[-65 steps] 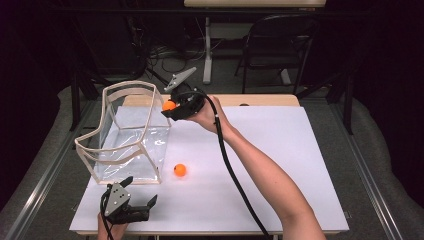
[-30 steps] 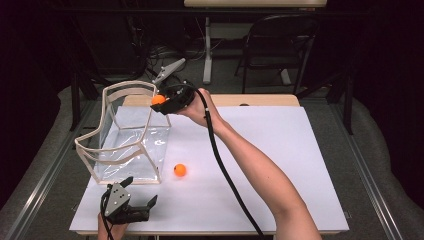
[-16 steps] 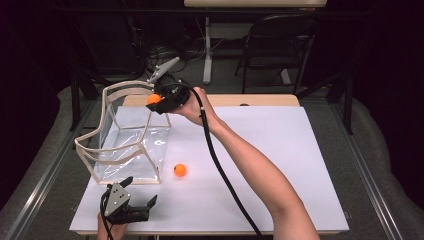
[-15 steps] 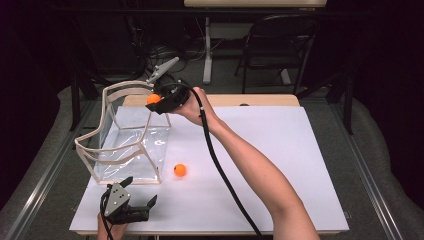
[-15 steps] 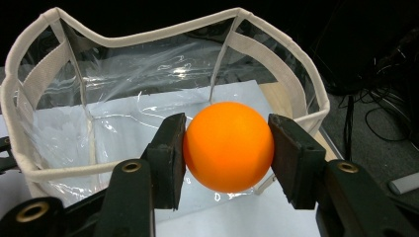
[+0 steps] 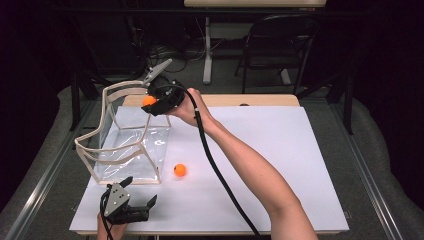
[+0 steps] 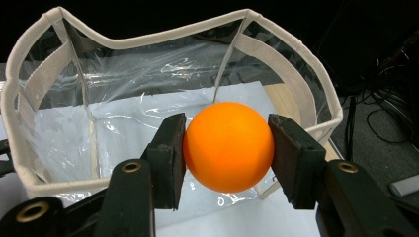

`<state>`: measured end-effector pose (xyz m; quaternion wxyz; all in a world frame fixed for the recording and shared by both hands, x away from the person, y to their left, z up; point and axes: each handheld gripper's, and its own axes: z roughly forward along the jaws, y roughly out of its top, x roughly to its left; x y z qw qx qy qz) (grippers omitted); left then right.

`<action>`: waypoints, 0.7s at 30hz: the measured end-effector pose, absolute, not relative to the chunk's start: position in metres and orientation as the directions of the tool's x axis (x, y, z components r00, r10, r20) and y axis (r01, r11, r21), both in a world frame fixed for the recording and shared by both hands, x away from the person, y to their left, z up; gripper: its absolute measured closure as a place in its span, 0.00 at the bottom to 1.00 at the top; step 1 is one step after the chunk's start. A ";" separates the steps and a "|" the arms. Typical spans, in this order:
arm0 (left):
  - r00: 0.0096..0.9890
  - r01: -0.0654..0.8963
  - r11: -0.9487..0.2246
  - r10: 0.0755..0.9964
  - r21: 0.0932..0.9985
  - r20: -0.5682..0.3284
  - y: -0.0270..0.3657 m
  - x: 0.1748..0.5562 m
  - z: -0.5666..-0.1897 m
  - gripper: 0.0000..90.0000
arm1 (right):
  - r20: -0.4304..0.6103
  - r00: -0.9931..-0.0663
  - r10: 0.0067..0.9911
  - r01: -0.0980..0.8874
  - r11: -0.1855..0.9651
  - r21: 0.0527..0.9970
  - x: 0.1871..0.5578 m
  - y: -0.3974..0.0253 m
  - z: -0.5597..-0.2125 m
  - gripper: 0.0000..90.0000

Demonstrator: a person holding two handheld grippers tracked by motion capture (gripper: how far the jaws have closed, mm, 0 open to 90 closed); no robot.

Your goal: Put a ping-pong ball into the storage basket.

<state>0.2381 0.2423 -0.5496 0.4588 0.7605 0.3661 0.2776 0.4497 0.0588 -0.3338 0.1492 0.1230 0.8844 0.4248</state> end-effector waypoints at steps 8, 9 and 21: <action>0.578 0.302 -0.310 0.812 0.902 0.085 0.243 0.238 -0.549 0.00 | -0.156 -0.927 0.342 0.091 0.607 0.790 0.448 0.066 -0.332 0.56; 0.578 0.302 -0.309 0.812 0.902 0.085 0.243 0.238 -0.549 0.00 | -0.156 -0.927 0.341 0.091 0.607 0.789 0.448 0.067 -0.332 0.56; 0.578 0.301 -0.309 0.812 0.902 0.085 0.243 0.238 -0.549 0.00 | -0.159 -0.930 0.331 0.088 0.621 0.779 0.446 0.078 -0.336 0.56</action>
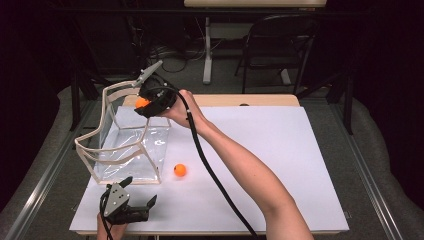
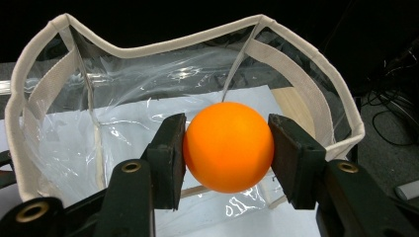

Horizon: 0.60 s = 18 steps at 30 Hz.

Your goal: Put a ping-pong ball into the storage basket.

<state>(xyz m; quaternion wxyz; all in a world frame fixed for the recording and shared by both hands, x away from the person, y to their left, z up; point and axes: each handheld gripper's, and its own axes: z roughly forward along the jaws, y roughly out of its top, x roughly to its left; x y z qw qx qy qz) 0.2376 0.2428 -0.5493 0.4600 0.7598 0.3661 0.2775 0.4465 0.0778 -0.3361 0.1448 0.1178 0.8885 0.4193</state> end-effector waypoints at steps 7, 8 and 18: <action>0.578 0.301 -0.309 0.812 0.902 0.085 0.243 0.237 -0.549 0.00 | -0.155 -0.931 0.330 0.092 0.623 0.776 0.446 0.082 -0.339 0.56; 0.577 0.300 -0.309 0.812 0.903 0.086 0.243 0.237 -0.549 0.00 | -0.156 -0.932 0.327 0.089 0.624 0.776 0.447 0.083 -0.339 0.56; 0.578 0.299 -0.308 0.812 0.903 0.086 0.242 0.238 -0.549 0.00 | -0.155 -0.934 0.321 0.089 0.631 0.770 0.445 0.090 -0.342 0.56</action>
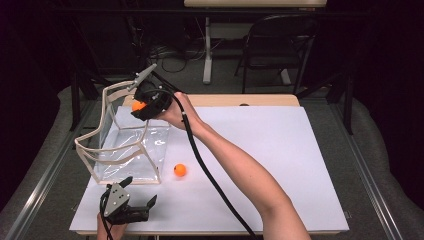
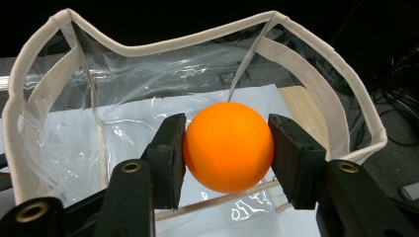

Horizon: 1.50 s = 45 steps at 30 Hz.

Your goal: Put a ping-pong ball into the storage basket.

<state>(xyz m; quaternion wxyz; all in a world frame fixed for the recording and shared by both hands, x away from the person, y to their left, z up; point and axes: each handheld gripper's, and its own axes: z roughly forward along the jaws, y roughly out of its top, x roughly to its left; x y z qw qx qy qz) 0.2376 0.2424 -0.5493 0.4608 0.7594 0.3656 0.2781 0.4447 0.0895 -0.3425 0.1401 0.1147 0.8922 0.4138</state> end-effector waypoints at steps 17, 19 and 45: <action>0.580 0.298 -0.310 0.810 0.903 0.087 0.242 0.237 -0.549 0.00 | -0.118 -0.928 0.355 0.140 0.621 0.771 0.448 0.086 -0.343 0.27; 0.578 0.298 -0.309 0.811 0.903 0.087 0.242 0.238 -0.549 0.00 | -0.111 -0.926 0.362 0.146 0.611 0.778 0.449 0.082 -0.341 0.23; 0.579 0.301 -0.314 0.810 0.901 0.089 0.242 0.238 -0.549 0.00 | -0.069 -0.914 0.400 0.190 0.571 0.799 0.444 0.017 -0.356 0.12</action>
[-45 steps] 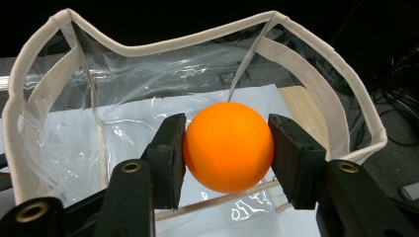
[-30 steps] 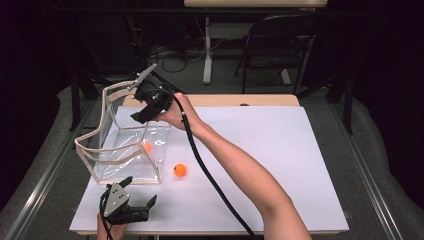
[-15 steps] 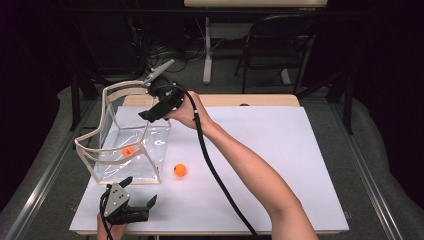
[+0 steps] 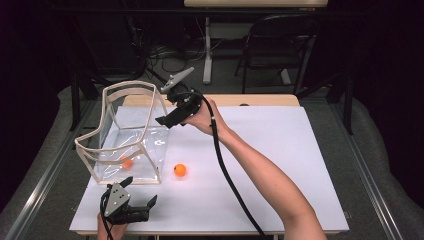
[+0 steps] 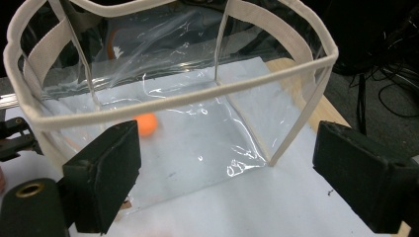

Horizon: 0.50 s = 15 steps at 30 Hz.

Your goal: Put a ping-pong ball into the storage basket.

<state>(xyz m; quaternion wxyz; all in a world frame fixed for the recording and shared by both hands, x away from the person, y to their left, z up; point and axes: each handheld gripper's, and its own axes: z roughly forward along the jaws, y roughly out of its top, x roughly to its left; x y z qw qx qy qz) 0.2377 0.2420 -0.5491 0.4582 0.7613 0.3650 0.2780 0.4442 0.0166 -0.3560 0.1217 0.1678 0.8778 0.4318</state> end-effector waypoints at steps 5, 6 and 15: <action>0.578 0.301 -0.313 0.811 0.901 0.089 0.242 0.238 -0.549 0.00 | -0.064 -0.907 0.416 0.203 0.566 0.799 0.443 0.004 -0.363 0.11; 0.578 0.301 -0.314 0.811 0.900 0.090 0.242 0.238 -0.549 0.00 | -0.060 -0.906 0.419 0.208 0.565 0.798 0.443 0.002 -0.365 0.11; 0.577 0.301 -0.318 0.811 0.899 0.094 0.242 0.237 -0.549 0.00 | -0.058 -0.900 0.431 0.223 0.572 0.790 0.437 -0.017 -0.384 0.11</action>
